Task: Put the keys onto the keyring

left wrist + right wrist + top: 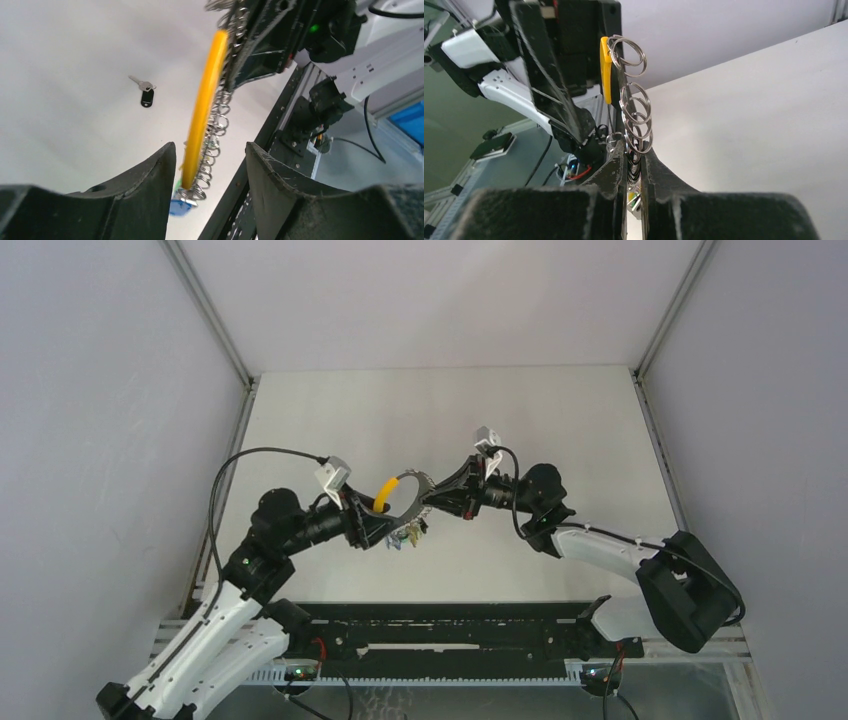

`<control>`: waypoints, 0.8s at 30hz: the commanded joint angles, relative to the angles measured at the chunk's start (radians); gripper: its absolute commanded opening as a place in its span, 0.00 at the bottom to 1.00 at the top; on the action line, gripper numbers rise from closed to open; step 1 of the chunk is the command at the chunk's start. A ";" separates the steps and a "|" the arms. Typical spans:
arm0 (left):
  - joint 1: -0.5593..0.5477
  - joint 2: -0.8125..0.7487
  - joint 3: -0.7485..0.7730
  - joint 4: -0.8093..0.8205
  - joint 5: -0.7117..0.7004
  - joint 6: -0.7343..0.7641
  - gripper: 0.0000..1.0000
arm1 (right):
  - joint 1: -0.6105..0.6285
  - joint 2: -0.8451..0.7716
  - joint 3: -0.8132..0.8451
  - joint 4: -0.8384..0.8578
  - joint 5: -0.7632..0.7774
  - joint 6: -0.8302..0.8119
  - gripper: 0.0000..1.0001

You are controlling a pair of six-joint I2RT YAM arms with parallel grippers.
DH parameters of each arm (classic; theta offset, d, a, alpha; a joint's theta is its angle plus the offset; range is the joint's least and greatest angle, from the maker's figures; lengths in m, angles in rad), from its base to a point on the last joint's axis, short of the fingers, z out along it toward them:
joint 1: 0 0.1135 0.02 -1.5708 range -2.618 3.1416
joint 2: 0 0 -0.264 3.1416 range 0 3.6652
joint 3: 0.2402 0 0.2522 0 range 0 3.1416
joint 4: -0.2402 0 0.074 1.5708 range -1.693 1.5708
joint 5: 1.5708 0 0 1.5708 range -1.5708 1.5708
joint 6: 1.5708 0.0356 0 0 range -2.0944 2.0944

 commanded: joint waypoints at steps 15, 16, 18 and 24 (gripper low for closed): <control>0.007 0.034 -0.170 0.540 0.072 -0.281 0.43 | 0.000 -0.032 -0.054 0.311 0.134 0.169 0.00; 0.006 0.040 -0.170 0.548 0.079 -0.284 0.42 | 0.001 -0.030 -0.054 0.315 0.134 0.170 0.00; 0.006 0.052 -0.169 0.560 0.088 -0.290 0.40 | 0.003 -0.030 -0.054 0.317 0.134 0.168 0.00; 0.007 0.075 -0.160 0.584 0.108 -0.295 0.31 | 0.010 -0.030 -0.054 0.317 0.137 0.159 0.00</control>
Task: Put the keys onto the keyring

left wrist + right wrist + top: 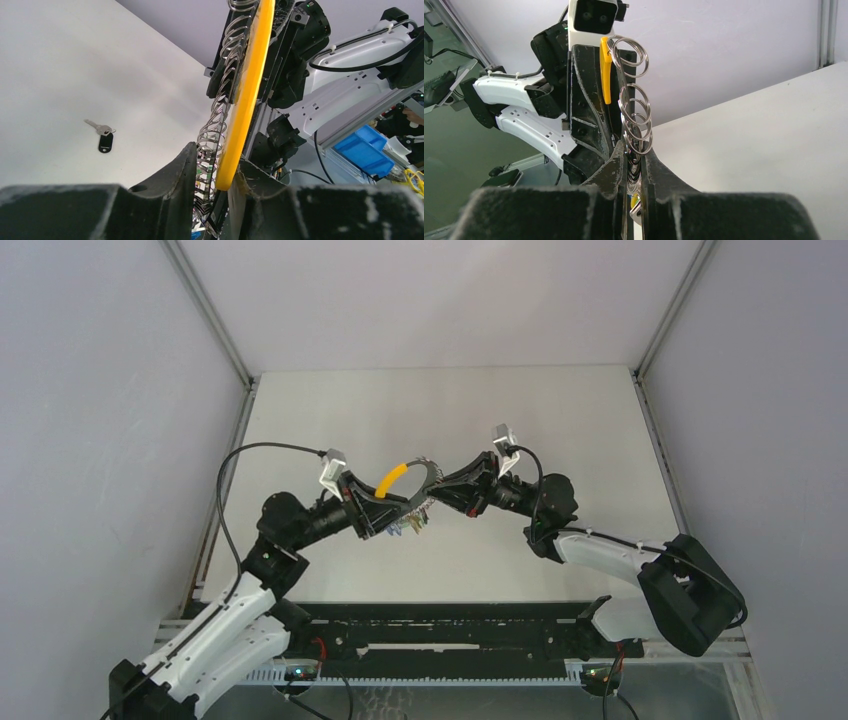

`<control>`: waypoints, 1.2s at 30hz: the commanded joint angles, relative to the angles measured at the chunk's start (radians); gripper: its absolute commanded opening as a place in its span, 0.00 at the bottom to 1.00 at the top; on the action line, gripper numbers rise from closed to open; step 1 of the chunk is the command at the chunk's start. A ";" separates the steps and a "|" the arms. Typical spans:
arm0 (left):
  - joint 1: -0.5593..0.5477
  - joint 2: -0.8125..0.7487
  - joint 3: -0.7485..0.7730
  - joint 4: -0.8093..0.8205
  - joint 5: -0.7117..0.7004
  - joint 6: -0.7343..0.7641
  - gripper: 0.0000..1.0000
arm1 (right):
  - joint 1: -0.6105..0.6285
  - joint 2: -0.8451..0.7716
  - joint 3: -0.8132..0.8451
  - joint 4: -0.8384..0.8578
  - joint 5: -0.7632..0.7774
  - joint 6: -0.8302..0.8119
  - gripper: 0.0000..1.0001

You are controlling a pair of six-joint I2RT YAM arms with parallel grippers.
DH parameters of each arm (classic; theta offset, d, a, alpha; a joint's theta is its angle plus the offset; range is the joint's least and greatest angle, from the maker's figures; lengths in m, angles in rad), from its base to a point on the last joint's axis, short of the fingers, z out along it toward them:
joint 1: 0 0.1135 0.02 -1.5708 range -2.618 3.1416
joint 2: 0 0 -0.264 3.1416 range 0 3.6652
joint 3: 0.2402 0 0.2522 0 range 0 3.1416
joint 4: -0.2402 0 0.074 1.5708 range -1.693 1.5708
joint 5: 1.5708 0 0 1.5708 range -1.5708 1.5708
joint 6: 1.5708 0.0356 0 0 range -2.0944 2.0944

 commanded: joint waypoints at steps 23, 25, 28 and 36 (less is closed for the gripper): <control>0.005 -0.030 0.341 -0.543 -0.040 0.350 0.00 | 0.010 -0.188 -0.022 -0.332 0.146 -0.393 0.38; 0.004 -0.028 0.345 -0.544 -0.041 0.354 0.00 | 0.037 -0.221 -0.028 -0.376 0.191 -0.458 0.38; 0.003 -0.020 0.354 -0.549 -0.045 0.363 0.00 | 0.081 -0.256 -0.045 -0.410 0.276 -0.555 0.37; 0.004 -0.010 0.377 -0.586 -0.070 0.393 0.00 | 0.216 -0.298 -0.083 -0.388 0.418 -0.726 0.34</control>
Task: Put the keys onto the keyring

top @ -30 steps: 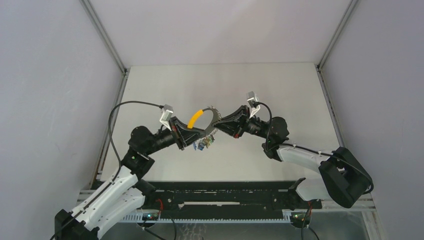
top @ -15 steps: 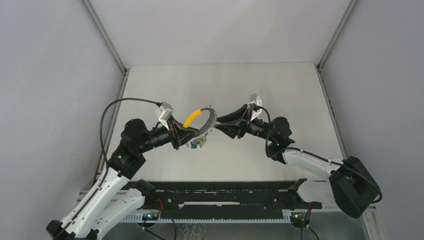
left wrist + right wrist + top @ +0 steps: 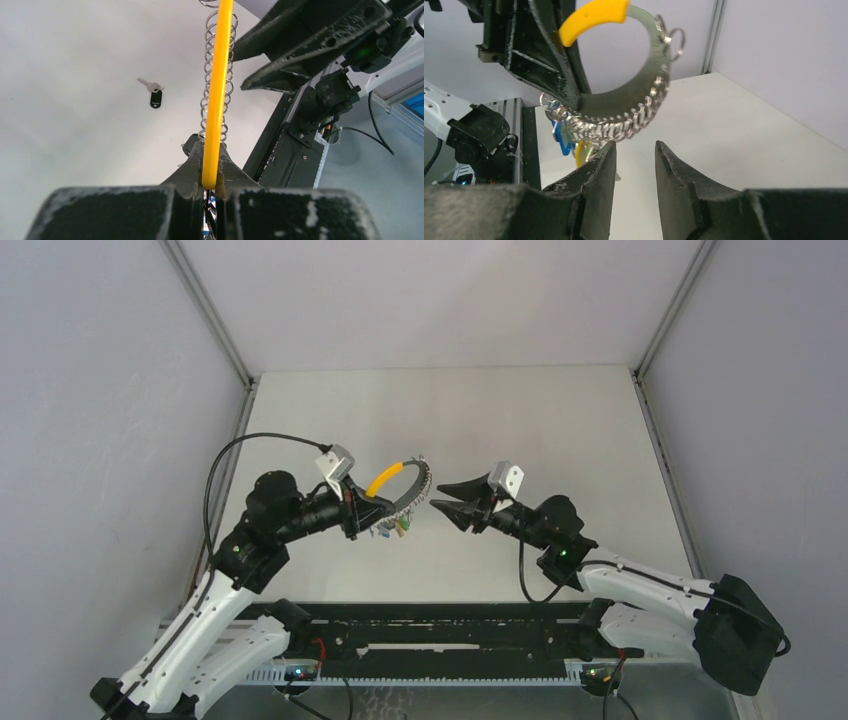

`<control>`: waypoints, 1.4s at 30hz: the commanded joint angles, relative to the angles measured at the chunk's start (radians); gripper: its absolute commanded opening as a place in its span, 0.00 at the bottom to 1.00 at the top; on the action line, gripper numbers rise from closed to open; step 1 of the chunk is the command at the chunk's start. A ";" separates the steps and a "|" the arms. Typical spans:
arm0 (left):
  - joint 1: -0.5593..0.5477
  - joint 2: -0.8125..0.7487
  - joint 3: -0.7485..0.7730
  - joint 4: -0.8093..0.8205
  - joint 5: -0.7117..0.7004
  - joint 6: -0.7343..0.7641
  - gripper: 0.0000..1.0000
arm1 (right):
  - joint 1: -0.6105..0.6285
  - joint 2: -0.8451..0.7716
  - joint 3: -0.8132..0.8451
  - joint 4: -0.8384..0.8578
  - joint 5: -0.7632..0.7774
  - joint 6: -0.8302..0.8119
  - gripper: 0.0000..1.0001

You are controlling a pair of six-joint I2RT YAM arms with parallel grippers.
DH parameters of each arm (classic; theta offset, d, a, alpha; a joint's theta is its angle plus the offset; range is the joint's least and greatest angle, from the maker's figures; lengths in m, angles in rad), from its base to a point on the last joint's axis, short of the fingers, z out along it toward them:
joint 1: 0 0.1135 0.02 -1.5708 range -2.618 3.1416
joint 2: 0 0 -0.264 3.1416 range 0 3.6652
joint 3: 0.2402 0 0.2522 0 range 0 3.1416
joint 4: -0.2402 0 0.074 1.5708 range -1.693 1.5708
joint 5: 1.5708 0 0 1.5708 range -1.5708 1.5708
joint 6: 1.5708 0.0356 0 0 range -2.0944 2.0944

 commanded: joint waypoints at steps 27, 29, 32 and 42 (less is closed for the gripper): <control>0.002 -0.017 0.065 0.034 -0.034 0.048 0.00 | 0.248 0.133 0.011 0.147 0.317 -0.277 0.12; 0.003 -0.016 0.065 0.036 -0.029 0.046 0.00 | 0.252 0.136 0.013 0.149 0.323 -0.282 0.12; 0.002 -0.014 0.063 0.040 -0.026 0.044 0.00 | 0.256 0.140 0.016 0.148 0.325 -0.291 0.12; 0.001 -0.014 0.055 0.057 -0.018 0.031 0.00 | 0.274 0.152 0.029 0.145 0.336 -0.301 0.12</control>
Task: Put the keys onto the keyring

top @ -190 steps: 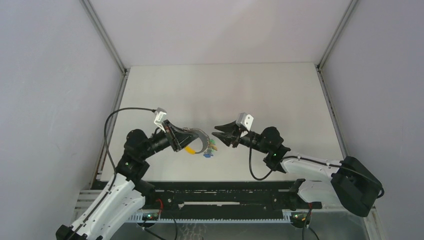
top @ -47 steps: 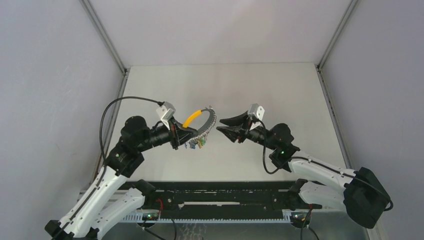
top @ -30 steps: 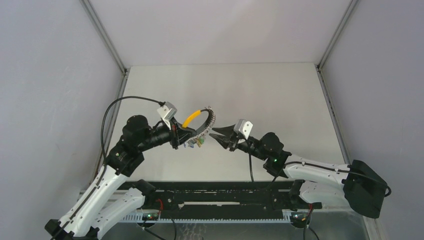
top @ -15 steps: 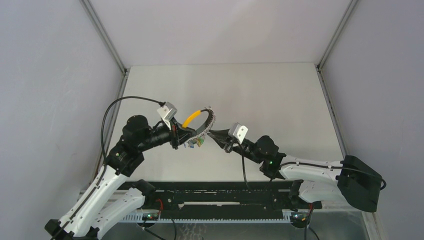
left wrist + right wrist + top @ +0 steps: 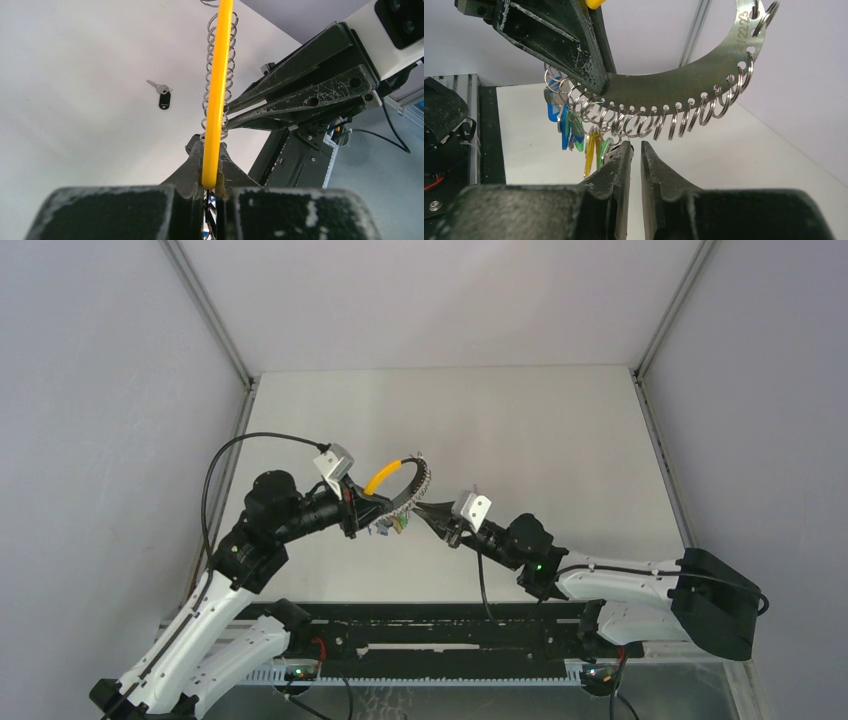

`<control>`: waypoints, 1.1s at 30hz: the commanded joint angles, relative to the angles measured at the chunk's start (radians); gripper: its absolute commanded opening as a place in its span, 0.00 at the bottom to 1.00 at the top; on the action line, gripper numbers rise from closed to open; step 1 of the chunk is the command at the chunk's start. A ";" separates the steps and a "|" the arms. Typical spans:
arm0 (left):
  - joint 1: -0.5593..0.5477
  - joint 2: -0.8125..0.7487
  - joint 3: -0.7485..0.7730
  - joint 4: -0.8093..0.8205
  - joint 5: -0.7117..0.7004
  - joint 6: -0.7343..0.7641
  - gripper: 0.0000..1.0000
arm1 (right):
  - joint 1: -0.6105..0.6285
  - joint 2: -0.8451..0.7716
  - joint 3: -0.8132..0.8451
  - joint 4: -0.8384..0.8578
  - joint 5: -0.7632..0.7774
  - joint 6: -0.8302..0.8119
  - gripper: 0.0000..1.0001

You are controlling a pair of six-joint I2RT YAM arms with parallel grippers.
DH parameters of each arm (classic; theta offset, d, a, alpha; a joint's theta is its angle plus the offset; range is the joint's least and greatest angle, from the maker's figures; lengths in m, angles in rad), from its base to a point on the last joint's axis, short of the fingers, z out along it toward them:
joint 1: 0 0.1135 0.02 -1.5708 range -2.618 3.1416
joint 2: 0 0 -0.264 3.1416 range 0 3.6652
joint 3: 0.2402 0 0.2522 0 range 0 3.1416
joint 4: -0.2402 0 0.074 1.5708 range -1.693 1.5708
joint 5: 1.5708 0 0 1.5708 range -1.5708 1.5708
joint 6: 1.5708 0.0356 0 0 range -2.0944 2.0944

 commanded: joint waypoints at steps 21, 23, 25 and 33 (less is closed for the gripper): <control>0.001 -0.014 0.030 0.093 0.026 -0.015 0.00 | 0.043 0.023 0.042 0.096 0.090 -0.027 0.16; 0.000 -0.014 0.027 0.097 0.026 -0.017 0.00 | 0.046 0.026 0.043 0.101 0.098 -0.028 0.16; 0.001 -0.013 0.025 0.097 0.026 -0.018 0.00 | 0.049 0.026 0.044 0.107 0.104 -0.029 0.16; 0.001 -0.013 0.016 0.097 0.018 -0.022 0.00 | 0.054 0.029 0.047 0.117 0.126 -0.029 0.16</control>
